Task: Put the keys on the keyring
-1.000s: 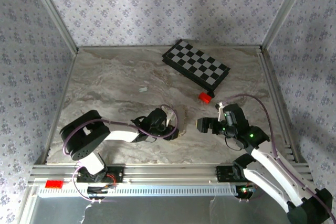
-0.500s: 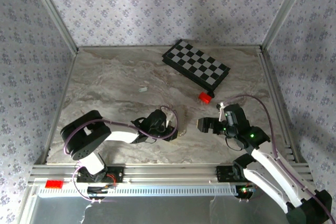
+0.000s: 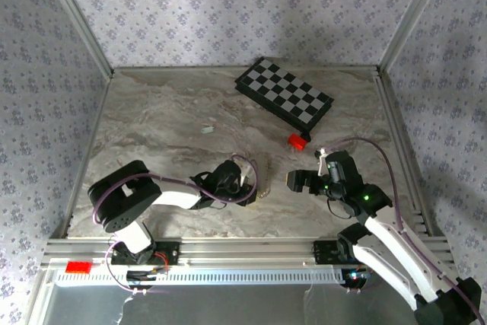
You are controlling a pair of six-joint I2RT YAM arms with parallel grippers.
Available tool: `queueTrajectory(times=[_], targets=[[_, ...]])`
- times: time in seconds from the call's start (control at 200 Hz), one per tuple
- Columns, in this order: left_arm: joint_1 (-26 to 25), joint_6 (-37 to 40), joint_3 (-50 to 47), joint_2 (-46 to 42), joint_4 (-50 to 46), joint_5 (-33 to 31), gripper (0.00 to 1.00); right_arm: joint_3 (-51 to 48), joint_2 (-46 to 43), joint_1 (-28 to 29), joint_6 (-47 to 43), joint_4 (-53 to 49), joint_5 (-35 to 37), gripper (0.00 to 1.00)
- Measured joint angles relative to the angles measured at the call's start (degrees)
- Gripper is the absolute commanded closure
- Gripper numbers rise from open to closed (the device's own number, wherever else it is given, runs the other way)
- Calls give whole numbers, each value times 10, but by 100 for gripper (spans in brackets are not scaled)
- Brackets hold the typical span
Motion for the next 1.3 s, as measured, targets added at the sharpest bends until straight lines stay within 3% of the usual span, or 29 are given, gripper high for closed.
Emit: queueTrajectory(times=[0.56, 1.304], targets=[[-7, 0, -2, 1, 9, 0, 81, 0, -3, -7, 0, -2, 0, 0], [-7, -13, -16, -7, 26, -5, 94, 1, -14, -21, -5, -10, 1, 2]])
